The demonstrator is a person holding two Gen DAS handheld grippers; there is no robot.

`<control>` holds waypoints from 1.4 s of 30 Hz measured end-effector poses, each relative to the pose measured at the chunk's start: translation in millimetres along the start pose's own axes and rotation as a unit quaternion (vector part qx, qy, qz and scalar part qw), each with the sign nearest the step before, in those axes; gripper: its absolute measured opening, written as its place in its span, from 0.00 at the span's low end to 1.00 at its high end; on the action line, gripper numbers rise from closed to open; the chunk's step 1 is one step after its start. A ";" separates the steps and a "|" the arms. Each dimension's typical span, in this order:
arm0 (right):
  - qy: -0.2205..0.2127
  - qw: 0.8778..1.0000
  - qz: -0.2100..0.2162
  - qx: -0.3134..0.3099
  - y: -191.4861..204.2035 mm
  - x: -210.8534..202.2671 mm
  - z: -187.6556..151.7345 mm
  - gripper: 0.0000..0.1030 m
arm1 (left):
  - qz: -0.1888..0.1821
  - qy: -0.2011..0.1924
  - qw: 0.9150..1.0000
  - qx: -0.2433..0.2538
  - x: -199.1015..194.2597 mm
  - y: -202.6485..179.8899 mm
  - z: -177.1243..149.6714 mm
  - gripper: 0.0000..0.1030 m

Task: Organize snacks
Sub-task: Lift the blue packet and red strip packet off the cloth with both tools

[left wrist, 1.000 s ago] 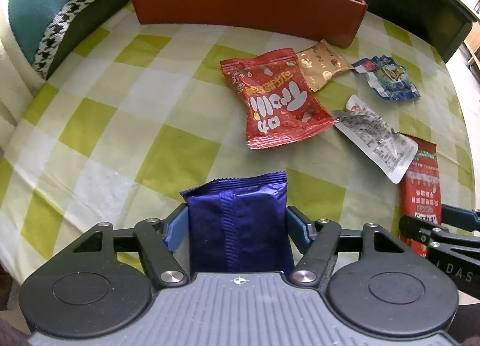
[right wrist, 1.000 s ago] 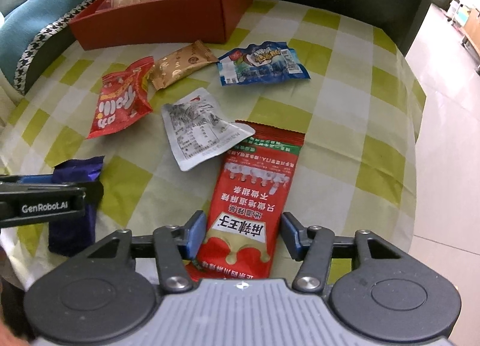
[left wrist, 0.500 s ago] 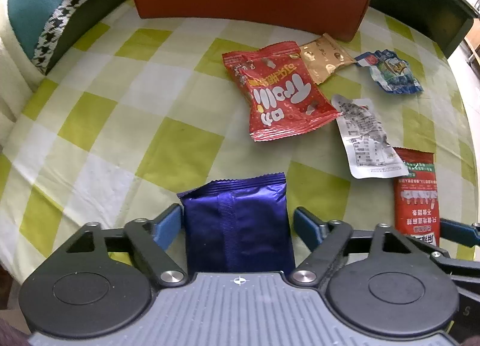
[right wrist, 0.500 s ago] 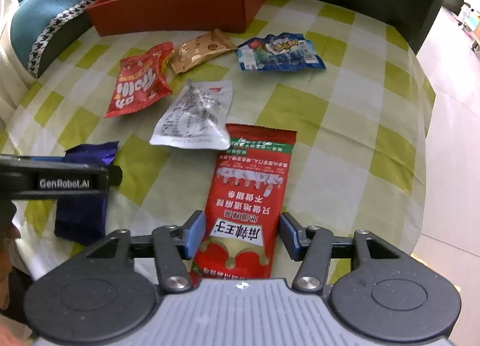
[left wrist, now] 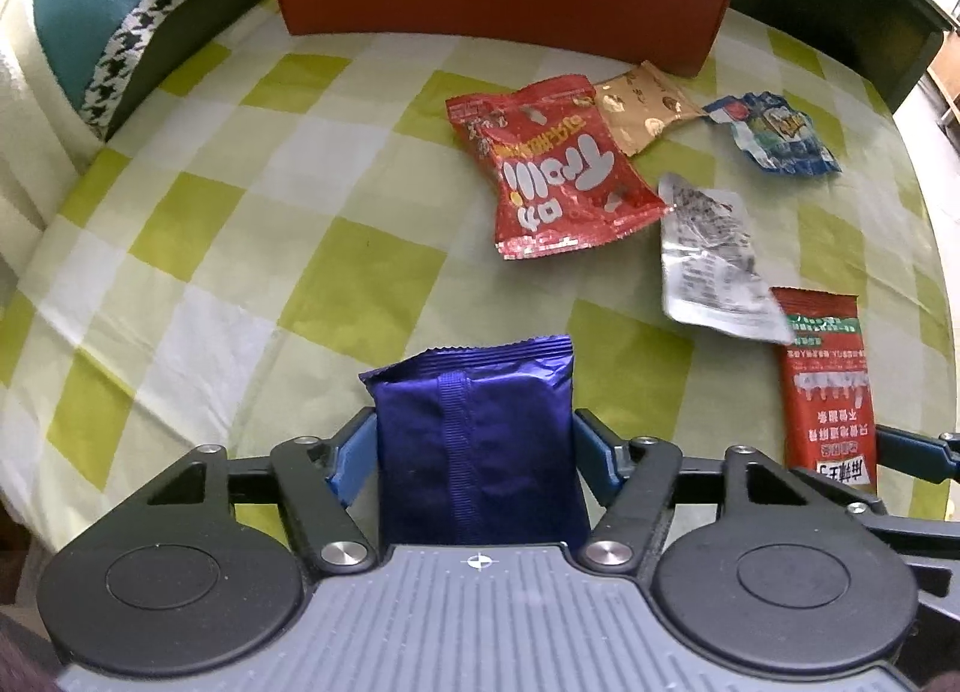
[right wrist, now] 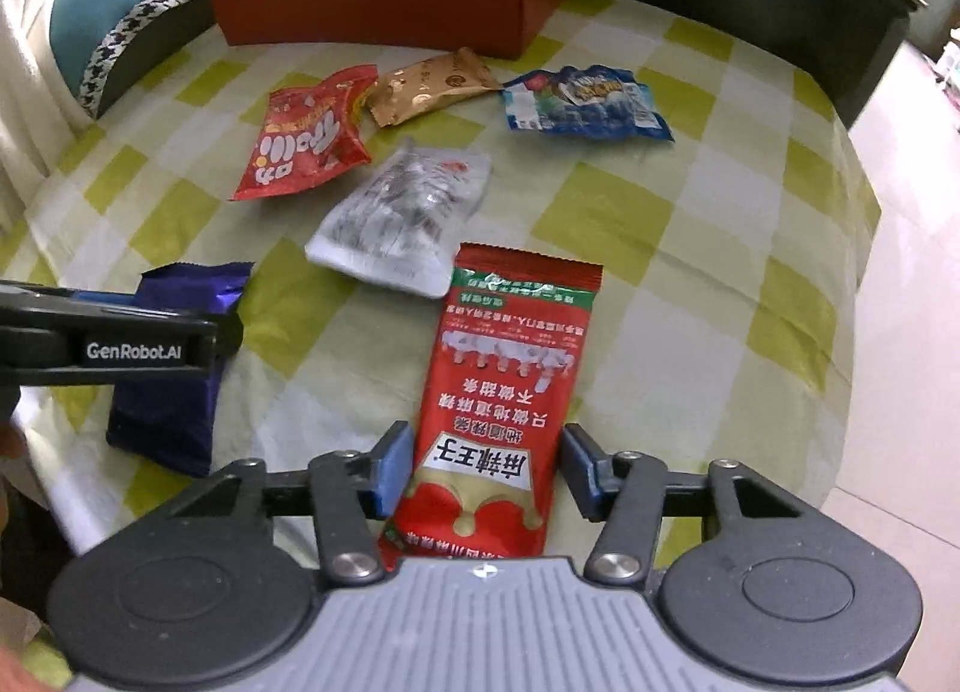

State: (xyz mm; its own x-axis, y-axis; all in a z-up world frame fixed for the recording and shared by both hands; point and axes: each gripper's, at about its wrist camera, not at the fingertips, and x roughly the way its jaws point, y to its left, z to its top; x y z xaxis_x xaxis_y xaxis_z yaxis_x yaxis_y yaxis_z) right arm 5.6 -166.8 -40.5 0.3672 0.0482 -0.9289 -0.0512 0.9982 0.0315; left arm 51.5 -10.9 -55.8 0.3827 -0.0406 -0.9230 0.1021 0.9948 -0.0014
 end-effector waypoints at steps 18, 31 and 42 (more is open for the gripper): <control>0.000 0.994 0.027 0.102 8.7 8.7 5.9 0.65 | -0.013 -0.005 1.000 -0.016 -11.2 4.2 -9.6 0.72; 0.011 1.000 0.001 0.004 36.0 21.4 0.3 0.94 | -0.014 0.009 1.000 -0.006 1.0 10.4 -16.1 0.89; -0.005 1.000 -0.003 -0.003 20.0 1.2 -6.2 0.52 | -0.002 0.013 1.000 0.011 -9.6 6.4 -18.8 0.73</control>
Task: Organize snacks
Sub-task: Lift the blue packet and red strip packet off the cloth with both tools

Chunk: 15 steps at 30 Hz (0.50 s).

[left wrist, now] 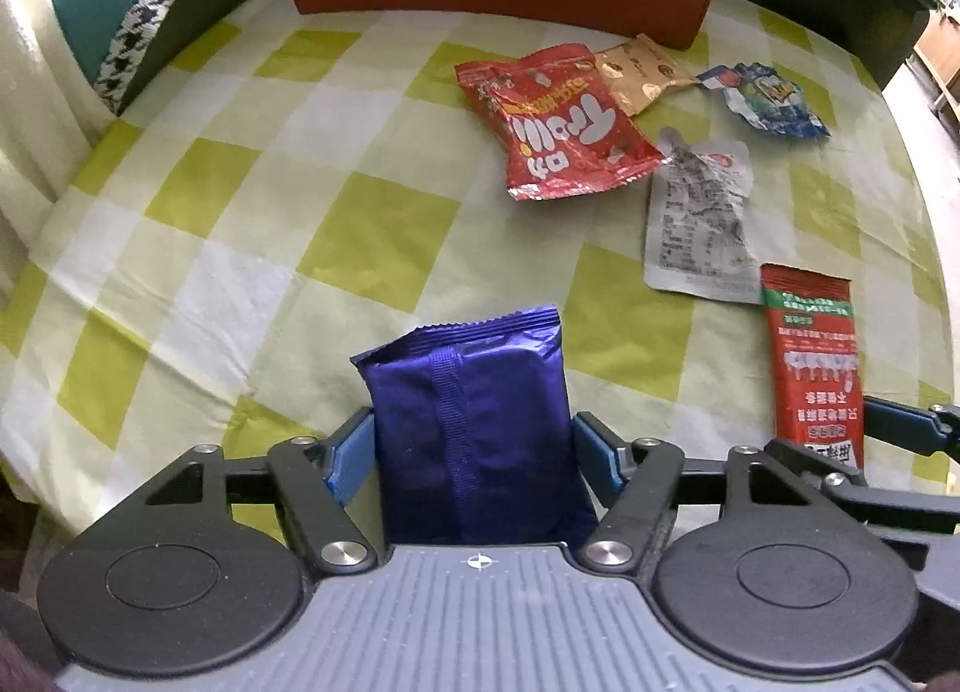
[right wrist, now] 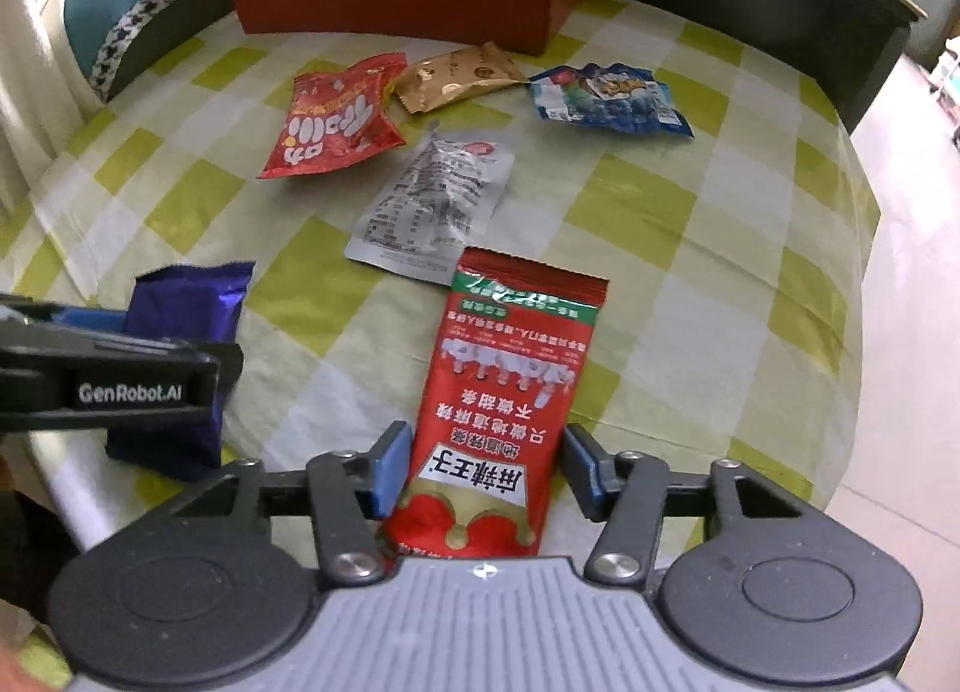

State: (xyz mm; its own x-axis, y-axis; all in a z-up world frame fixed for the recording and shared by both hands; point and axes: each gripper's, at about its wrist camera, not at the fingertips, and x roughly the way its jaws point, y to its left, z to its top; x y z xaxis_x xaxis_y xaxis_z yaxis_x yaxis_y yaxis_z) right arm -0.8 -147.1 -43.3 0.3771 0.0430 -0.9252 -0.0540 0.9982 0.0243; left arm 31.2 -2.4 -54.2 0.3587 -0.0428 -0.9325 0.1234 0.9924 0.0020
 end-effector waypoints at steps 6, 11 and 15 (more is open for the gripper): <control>-0.016 1.000 0.017 0.012 -4.0 -12.8 -0.9 0.48 | 0.009 -0.016 1.000 -0.002 -12.9 -0.1 0.2 0.73; -0.035 0.999 0.029 0.027 -9.8 -27.6 -1.1 0.47 | -0.002 -0.016 1.000 -0.017 -24.9 1.3 3.6 0.73; -0.045 0.998 0.039 0.034 -13.1 -37.5 0.8 0.46 | -0.022 -0.038 0.999 -0.019 -43.7 -1.6 11.6 0.73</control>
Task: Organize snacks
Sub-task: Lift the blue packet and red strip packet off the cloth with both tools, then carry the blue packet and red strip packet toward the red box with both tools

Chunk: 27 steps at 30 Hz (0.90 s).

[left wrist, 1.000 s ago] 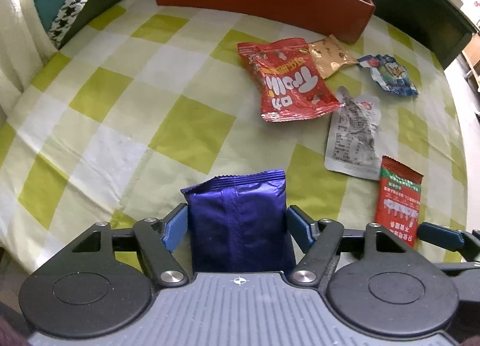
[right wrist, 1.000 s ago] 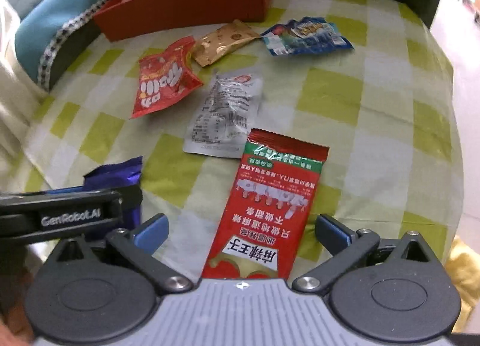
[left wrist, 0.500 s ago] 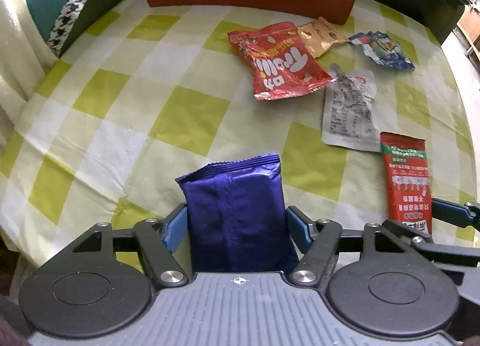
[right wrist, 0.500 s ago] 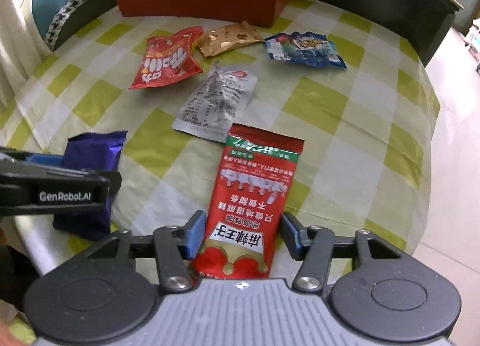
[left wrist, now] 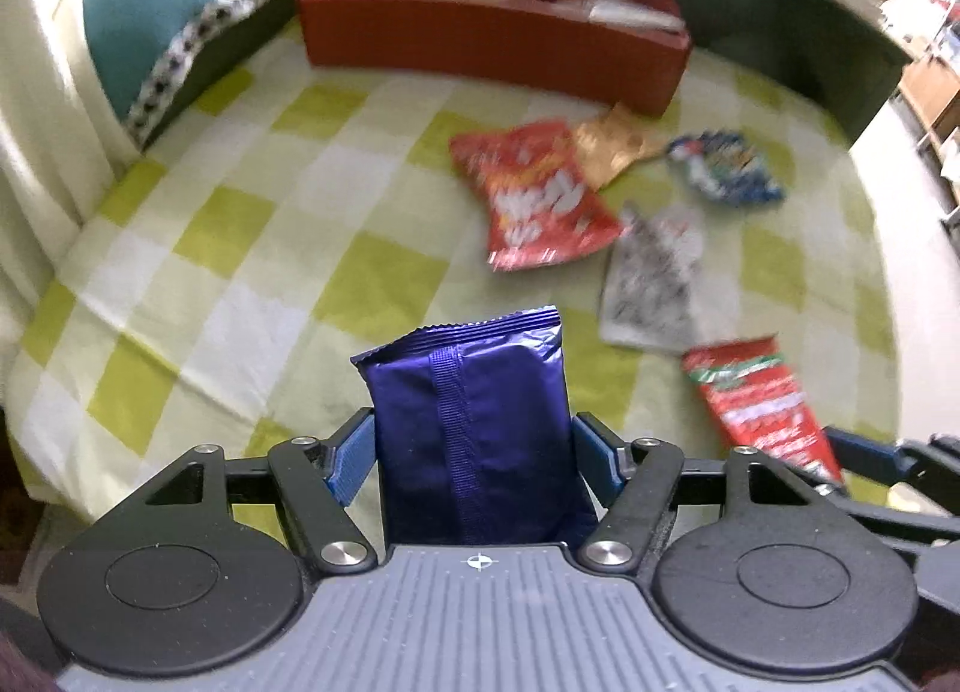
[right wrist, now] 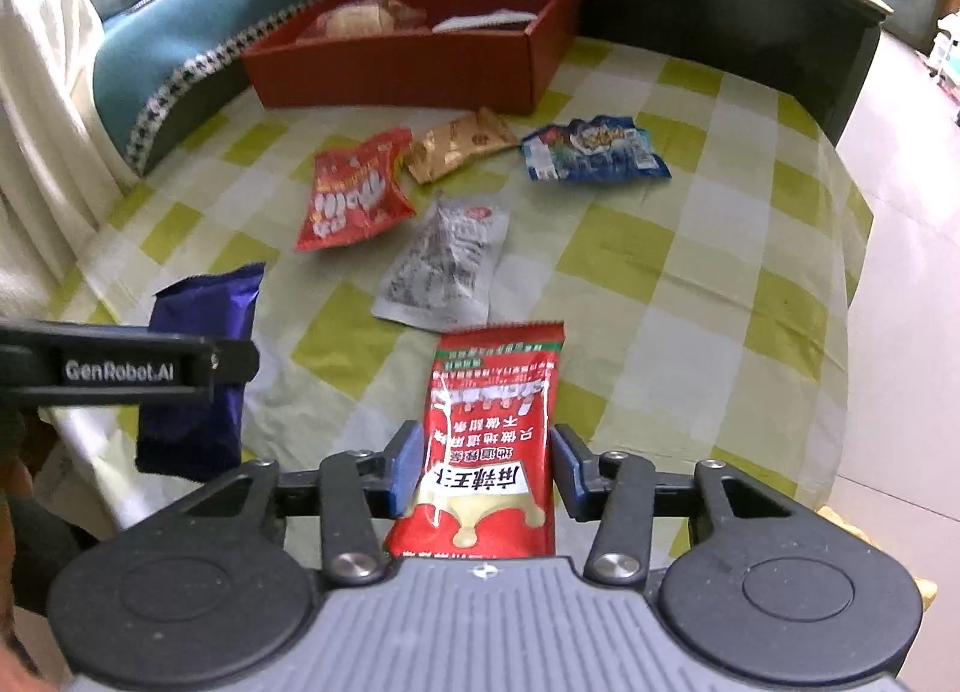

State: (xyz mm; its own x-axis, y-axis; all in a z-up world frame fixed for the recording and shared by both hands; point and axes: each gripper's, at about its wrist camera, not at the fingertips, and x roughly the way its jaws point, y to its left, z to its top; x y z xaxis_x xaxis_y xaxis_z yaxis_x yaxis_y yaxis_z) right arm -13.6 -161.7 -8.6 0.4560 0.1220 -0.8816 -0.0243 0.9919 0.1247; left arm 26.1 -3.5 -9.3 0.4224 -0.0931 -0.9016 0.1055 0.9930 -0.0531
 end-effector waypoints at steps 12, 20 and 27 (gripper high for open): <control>0.042 0.999 -0.014 0.011 -6.7 37.0 -2.2 0.48 | -0.019 0.027 0.999 0.014 24.7 -7.7 3.3 0.73; 0.045 0.998 0.006 -0.051 18.1 54.3 -4.3 1.00 | 0.005 0.055 0.998 0.024 47.5 -6.9 -6.9 0.76; 0.062 0.995 0.001 -0.078 20.3 58.7 -0.6 1.00 | 0.020 0.055 0.998 0.030 49.1 -5.8 -10.7 0.84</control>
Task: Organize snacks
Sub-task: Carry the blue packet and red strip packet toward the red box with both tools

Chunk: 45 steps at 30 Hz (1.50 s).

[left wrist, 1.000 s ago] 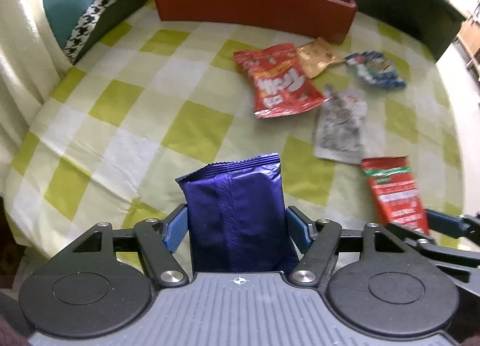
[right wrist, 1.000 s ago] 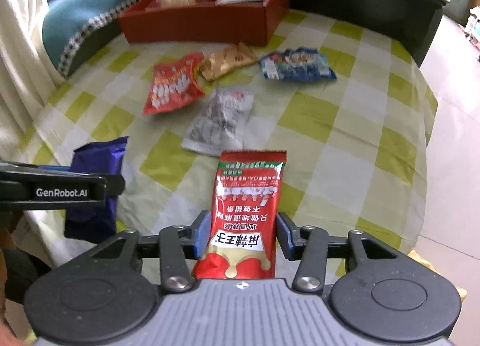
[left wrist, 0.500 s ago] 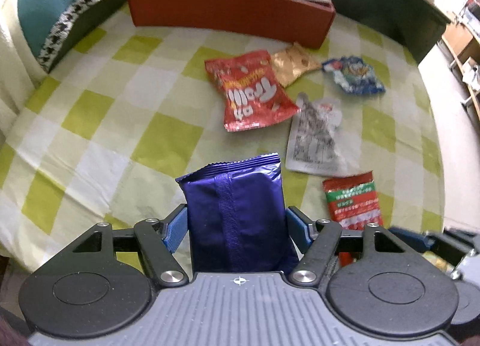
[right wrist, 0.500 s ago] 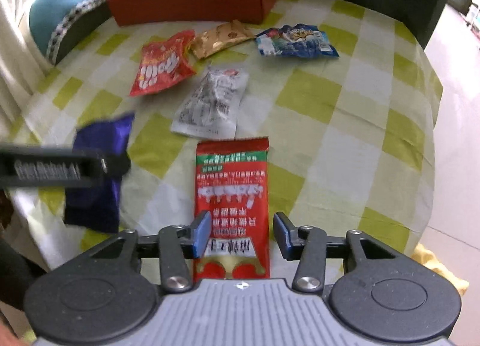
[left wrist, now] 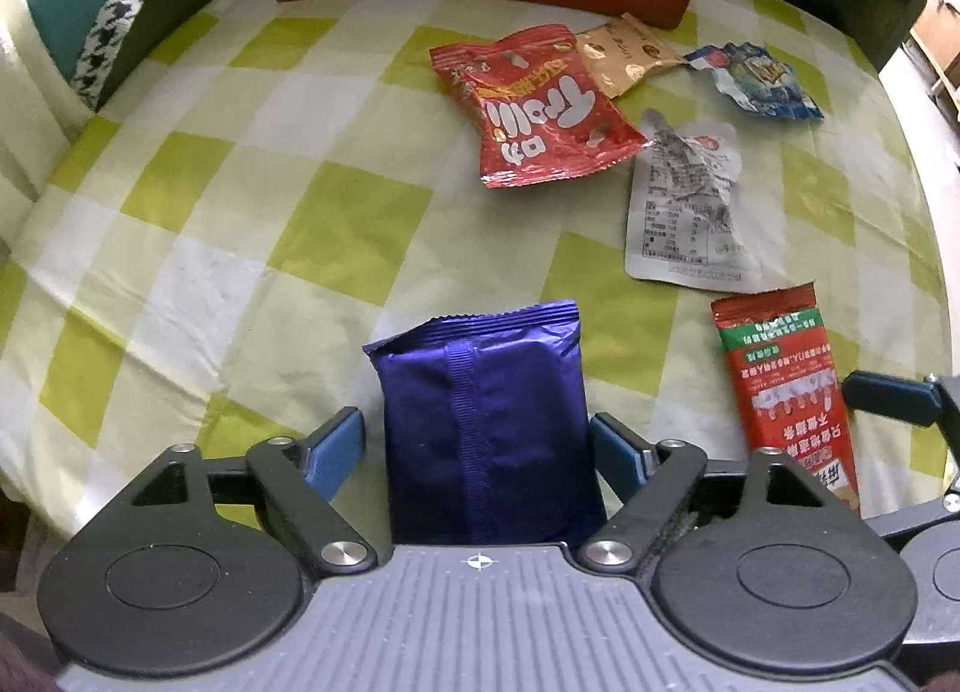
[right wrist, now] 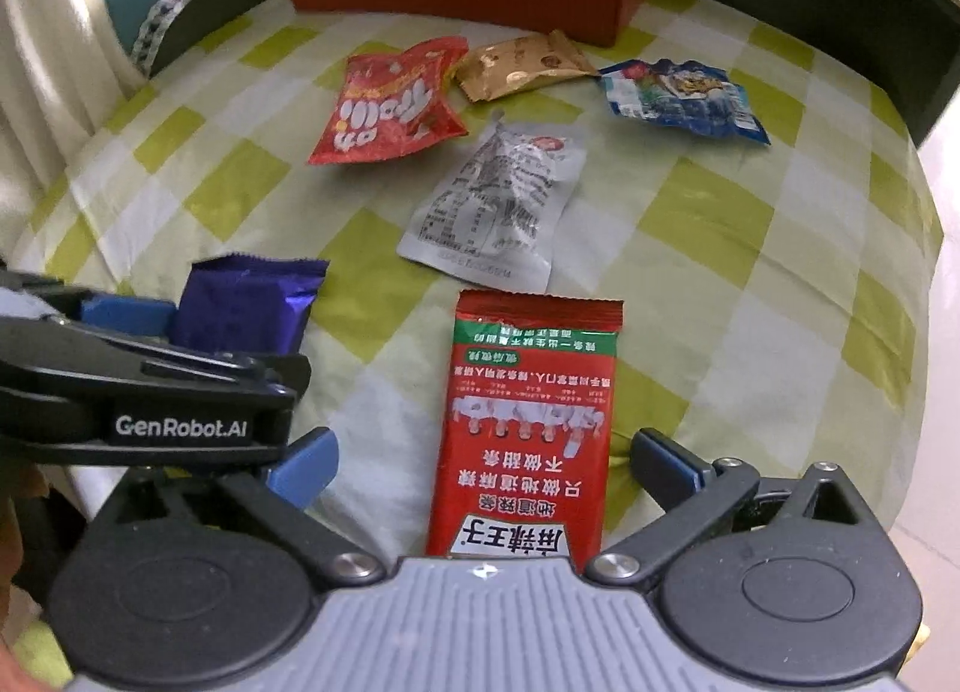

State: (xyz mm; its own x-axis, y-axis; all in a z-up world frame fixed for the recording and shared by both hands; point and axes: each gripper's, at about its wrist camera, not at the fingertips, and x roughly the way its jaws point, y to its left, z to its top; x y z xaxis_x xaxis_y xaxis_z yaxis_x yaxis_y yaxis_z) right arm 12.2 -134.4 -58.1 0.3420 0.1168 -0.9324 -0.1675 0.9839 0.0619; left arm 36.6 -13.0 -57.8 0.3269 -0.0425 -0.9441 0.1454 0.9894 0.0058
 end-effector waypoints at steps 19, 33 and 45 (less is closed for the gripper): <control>-0.047 0.998 -0.019 0.039 -16.9 -51.4 -6.9 0.49 | -0.034 -0.031 0.999 -0.014 -29.4 5.7 5.6 0.72; -0.101 0.994 -0.003 0.049 -20.9 -59.9 48.7 0.49 | -0.035 -0.085 0.996 -0.016 -48.5 2.9 51.1 0.72; -0.131 0.990 0.012 0.052 -30.5 -47.8 108.8 0.49 | -0.035 -0.109 0.992 -0.047 -44.6 14.8 110.3 0.72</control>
State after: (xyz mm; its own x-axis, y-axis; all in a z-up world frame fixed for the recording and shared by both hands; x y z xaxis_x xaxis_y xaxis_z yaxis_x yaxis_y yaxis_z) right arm 101.6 -155.2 23.4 0.5697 0.1584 -0.8064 -0.0877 0.9874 0.1320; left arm 127.2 -11.8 20.7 0.5154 -0.1302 -0.8470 0.0899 0.9912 -0.0977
